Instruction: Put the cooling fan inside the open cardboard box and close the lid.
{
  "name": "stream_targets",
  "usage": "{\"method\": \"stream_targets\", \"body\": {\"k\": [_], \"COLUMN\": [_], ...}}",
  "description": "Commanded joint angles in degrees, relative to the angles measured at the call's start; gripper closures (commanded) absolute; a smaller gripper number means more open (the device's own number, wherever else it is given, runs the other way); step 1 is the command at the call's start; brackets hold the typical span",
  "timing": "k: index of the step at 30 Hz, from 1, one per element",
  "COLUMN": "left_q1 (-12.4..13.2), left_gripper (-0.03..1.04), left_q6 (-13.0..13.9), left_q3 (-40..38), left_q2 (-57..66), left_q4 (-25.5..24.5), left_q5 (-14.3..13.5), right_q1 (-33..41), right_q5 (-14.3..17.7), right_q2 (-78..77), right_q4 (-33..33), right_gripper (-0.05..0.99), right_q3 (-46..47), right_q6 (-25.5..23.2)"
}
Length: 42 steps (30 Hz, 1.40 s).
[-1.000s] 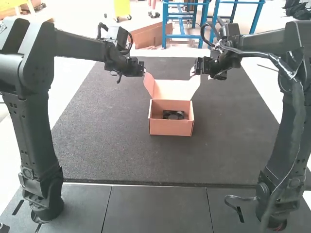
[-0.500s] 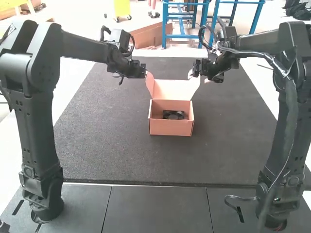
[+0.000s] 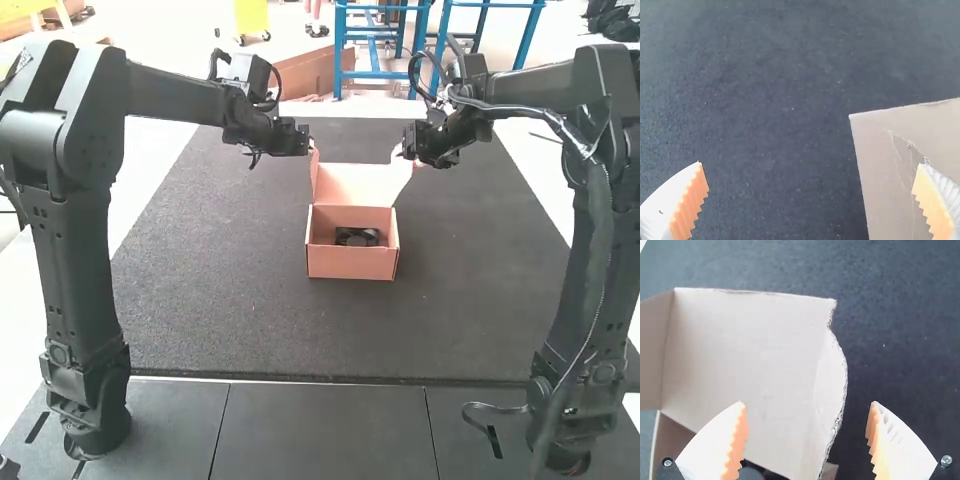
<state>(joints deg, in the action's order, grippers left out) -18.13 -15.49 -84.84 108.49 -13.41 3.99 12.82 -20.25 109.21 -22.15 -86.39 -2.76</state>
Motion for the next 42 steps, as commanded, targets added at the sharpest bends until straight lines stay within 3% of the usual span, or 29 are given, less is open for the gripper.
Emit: {"method": "stream_targets", "body": {"k": [1,9,24,32,42], "left_q1": [-0.94,-1.56,-1.73,-1.73,-1.73], "left_gripper": [0.04,0.04,0.04,0.04,0.04], "left_q6": [-0.07,-0.07,-0.16,-0.07,-0.16], "left_q3": [-1.91,-1.56,-1.47,-1.56,-1.47], "left_q2": [-0.12,-0.12,-0.12,-0.38,-1.26], "left_q4": [0.49,0.14,-1.44,-1.8,-2.67], "left_q5": [1.72,1.81,1.9,2.43,3.31], "right_q1": [-1.04,-0.95,-0.34,0.63,0.8], "right_q5": [-0.93,0.48,4.43,4.34,4.08], "right_q2": [0.3,0.3,0.04,-0.05,-1.72], "right_q4": [0.36,1.59,3.43,3.43,2.99], "right_gripper": [0.4,0.57,0.72,0.86,0.93], "right_q3": [-1.5,-1.41,-0.45,-0.27,0.61], "right_q6": [0.3,0.83,2.94,3.03,2.94]}}
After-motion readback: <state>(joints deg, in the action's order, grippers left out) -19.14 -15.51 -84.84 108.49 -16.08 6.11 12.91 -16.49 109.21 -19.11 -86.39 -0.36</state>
